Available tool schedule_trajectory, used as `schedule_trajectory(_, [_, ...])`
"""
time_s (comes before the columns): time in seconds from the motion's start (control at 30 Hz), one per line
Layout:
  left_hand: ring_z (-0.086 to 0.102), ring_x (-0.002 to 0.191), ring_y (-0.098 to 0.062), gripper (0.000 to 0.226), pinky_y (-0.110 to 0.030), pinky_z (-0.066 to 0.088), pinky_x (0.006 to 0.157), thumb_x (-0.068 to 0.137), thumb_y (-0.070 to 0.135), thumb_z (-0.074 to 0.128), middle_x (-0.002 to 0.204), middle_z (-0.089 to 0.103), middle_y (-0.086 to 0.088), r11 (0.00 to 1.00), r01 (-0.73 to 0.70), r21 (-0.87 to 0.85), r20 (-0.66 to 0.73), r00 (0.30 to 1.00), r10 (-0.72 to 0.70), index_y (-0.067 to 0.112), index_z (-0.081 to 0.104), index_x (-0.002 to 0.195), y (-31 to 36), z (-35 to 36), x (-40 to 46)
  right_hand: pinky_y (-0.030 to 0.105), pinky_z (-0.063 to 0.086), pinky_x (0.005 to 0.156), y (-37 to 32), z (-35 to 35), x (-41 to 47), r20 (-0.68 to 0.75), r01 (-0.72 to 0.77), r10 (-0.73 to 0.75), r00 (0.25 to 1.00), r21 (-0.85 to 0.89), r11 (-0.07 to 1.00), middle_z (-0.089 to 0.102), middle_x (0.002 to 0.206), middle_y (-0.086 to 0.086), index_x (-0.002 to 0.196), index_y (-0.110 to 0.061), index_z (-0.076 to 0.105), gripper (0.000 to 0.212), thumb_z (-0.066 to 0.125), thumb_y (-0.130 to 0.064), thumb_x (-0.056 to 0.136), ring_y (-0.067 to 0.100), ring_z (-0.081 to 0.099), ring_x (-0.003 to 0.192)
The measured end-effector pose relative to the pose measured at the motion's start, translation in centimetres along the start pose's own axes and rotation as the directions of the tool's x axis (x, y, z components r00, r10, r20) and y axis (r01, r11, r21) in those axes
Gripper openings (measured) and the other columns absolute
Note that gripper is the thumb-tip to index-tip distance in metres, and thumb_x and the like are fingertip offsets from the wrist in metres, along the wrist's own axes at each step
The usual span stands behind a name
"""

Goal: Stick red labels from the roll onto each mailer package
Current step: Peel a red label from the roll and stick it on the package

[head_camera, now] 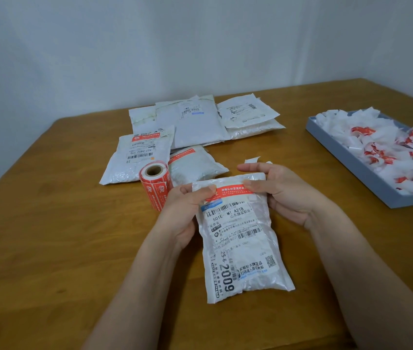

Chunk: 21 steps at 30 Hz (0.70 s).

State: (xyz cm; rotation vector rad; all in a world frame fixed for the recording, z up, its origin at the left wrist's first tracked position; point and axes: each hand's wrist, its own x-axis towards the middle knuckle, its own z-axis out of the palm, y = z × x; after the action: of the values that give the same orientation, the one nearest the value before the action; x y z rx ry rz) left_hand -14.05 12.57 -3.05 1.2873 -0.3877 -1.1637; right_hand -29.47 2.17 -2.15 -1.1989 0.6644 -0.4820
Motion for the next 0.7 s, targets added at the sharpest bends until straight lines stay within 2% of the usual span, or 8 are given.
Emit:
schedule_trajectory(0.13, [0.073,0.078,-0.028,0.020,-0.036,0.061,0.067,0.085,-0.001,0.066,0.089,0.073,-0.019,1.000,-0.001,0.005,0.020,1.000,0.001,-0.002,0.060,0.104,0.0,-0.3,0.2,0.032,0.059,0.075,0.0,-0.1,0.0,0.006,0.005,-0.005,1.000,-0.001,1.000,0.072,0.097,0.011,0.112,-0.016,0.060,0.032,0.060,0.003,0.087,0.022,0.070,0.087])
schedule_trajectory(0.3, [0.072,0.082,-0.029,0.017,-0.038,0.061,0.072,0.086,-0.002,0.063,0.095,0.072,-0.022,1.000,-0.010,0.009,0.062,0.998,0.010,-0.006,0.065,0.103,0.0,-0.3,0.1,0.032,0.061,0.071,-0.3,0.1,-0.2,0.007,0.006,-0.006,1.000,0.010,1.000,0.071,0.098,0.014,0.111,-0.015,0.061,0.033,0.060,0.006,0.086,0.024,0.070,0.086])
schedule_trajectory(0.43, [0.072,0.083,-0.028,0.020,-0.038,0.060,0.072,0.087,0.002,0.063,0.094,0.073,-0.019,1.000,-0.014,-0.006,0.053,0.998,0.015,-0.005,0.064,0.106,-0.1,-0.1,0.1,0.034,0.060,0.076,-0.1,0.3,-0.1,-0.026,0.027,-0.026,0.999,0.037,0.999,0.069,0.104,0.017,0.117,-0.010,0.060,0.035,0.059,0.007,0.086,0.026,0.068,0.091])
schedule_trajectory(0.53, [0.072,0.087,-0.029,0.019,-0.038,0.060,0.074,0.086,0.008,0.066,0.096,0.073,-0.018,0.997,-0.055,-0.056,0.038,0.998,0.057,-0.001,0.066,0.103,-0.1,-0.1,-0.1,0.037,0.058,0.084,0.1,0.4,0.0,-0.058,0.041,-0.037,0.998,0.074,0.996,0.069,0.111,0.017,0.125,-0.010,0.055,0.041,0.064,-0.005,0.085,0.026,0.069,0.098])
schedule_trajectory(0.63, [0.073,0.084,-0.027,0.016,-0.035,0.061,0.068,0.087,0.010,0.067,0.096,0.074,-0.017,0.991,-0.094,-0.094,0.038,0.995,0.098,0.003,0.066,0.102,0.0,0.0,-0.5,0.038,0.053,0.094,0.1,0.9,-0.4,-0.005,0.022,-0.022,1.000,0.025,0.999,0.072,0.110,0.010,0.122,-0.013,0.056,0.050,0.068,-0.025,0.075,0.023,0.068,0.103])
schedule_trajectory(0.7, [0.073,0.080,-0.026,0.015,-0.034,0.060,0.064,0.087,0.012,0.067,0.094,0.074,-0.016,0.989,-0.130,-0.068,0.026,0.991,0.132,0.004,0.066,0.099,-0.1,0.1,-0.7,0.037,0.053,0.094,0.3,1.2,-0.4,0.010,0.015,-0.015,1.000,0.033,0.999,0.072,0.110,0.009,0.122,-0.015,0.055,0.057,0.071,-0.026,0.069,0.021,0.068,0.103])
